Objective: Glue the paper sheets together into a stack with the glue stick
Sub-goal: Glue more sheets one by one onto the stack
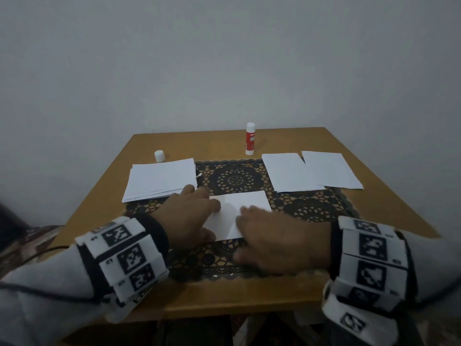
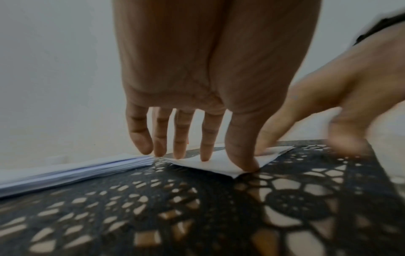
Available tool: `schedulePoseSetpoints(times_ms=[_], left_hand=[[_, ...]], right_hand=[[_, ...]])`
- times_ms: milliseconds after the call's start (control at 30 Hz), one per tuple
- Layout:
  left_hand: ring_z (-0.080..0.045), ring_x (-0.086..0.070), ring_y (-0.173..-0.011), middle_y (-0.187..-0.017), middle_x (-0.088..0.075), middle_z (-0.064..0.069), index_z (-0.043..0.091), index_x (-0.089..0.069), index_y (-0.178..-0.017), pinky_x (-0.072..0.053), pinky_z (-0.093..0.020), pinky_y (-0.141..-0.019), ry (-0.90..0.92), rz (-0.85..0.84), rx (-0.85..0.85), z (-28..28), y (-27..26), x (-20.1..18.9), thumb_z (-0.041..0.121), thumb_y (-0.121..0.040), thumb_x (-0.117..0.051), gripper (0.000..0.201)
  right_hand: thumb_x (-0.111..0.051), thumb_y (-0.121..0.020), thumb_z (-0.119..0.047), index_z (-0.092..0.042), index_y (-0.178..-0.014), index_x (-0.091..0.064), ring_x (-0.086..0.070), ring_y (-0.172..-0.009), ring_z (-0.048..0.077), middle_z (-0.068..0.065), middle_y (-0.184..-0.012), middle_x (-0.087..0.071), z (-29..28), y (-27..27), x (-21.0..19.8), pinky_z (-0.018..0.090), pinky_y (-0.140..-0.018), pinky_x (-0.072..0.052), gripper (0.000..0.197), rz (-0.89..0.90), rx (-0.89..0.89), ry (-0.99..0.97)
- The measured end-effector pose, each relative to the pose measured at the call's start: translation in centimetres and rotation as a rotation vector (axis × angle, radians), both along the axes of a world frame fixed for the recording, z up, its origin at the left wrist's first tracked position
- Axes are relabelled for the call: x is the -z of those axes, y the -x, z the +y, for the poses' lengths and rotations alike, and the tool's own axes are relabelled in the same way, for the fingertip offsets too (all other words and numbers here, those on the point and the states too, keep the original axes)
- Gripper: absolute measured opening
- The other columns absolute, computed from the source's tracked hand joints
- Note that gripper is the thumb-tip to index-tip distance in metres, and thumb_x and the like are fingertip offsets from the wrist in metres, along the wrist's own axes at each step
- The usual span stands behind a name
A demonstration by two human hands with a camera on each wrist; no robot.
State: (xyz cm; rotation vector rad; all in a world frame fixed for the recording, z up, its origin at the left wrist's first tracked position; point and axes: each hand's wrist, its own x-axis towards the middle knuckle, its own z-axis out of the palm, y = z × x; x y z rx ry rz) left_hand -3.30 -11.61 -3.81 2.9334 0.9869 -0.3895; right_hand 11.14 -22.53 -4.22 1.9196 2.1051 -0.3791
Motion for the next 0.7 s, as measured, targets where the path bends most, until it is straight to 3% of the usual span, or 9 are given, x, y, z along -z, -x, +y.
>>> schedulePoseSetpoints(times_ms=[67, 133, 233, 367, 533, 700], left_hand=[[-0.020, -0.031, -0.129, -0.143, -0.035, 0.003, 0.029, -0.036, -0.141, -0.035, -0.041, -0.106, 0.015, 0.030, 0.001, 0.3, 0.0, -0.2, 0.051, -0.087, -0.059, 0.063], [-0.020, -0.028, -0.134, -0.148, -0.031, 0.002, 0.027, -0.031, -0.145, -0.032, -0.043, -0.109, 0.028, 0.079, -0.004, 0.7, 0.0, -0.3, 0.053, -0.087, -0.056, 0.069], [-0.021, -0.016, -0.144, -0.159, -0.014, 0.000, 0.023, -0.016, -0.152, -0.021, -0.039, -0.117, 0.053, 0.155, -0.002, 0.9, 0.0, -0.3, 0.054, -0.090, -0.050, 0.077], [-0.020, 0.002, -0.148, -0.161, 0.007, -0.001, 0.021, 0.000, -0.153, -0.013, -0.041, -0.120, 0.098, 0.203, -0.019, 0.9, 0.1, 0.1, 0.052, -0.094, -0.044, 0.081], [-0.019, 0.003, -0.148, -0.160, 0.012, -0.003, 0.017, 0.006, -0.153, -0.013, -0.042, -0.120, 0.123, 0.238, -0.044, 0.8, 0.0, 0.0, 0.052, -0.095, -0.041, 0.082], [-0.019, 0.005, -0.148, -0.159, 0.014, -0.003, 0.016, 0.008, -0.152, -0.011, -0.039, -0.119, 0.131, 0.235, -0.037, 0.8, 0.1, 0.1, 0.051, -0.096, -0.039, 0.081]], right_hand=[[-0.032, -0.096, -0.062, -0.003, -0.154, -0.001, 0.003, -0.149, 0.032, 0.017, -0.161, 0.009, -0.3, 0.5, 0.3, 0.042, -0.121, -0.009, 0.088, -0.011, -0.070, 0.175], [-0.027, -0.094, -0.067, -0.005, -0.152, 0.012, 0.015, -0.148, 0.028, 0.014, -0.158, 0.021, 0.7, -0.4, 0.4, 0.039, -0.120, -0.002, 0.094, -0.004, -0.041, 0.173], [-0.025, -0.092, -0.071, -0.005, -0.151, 0.015, 0.018, -0.147, 0.028, 0.013, -0.157, 0.024, 1.4, -1.1, 0.8, 0.040, -0.119, 0.000, 0.097, -0.004, 0.009, 0.146], [-0.024, -0.090, -0.073, -0.007, -0.151, 0.016, 0.021, -0.146, 0.026, 0.012, -0.158, 0.025, 0.3, -0.1, 1.0, 0.035, -0.117, 0.005, 0.099, -0.002, -0.101, 0.209], [-0.025, -0.092, -0.070, -0.001, -0.151, 0.014, 0.016, -0.148, 0.030, 0.017, -0.158, 0.021, 1.9, -1.3, -0.1, 0.043, -0.120, -0.004, 0.099, -0.041, 0.036, 0.185], [-0.026, -0.090, -0.072, -0.007, -0.151, 0.016, 0.018, -0.147, 0.026, 0.012, -0.158, 0.024, 1.3, -0.3, -0.1, 0.038, -0.119, 0.000, 0.099, -0.043, -0.073, 0.246]])
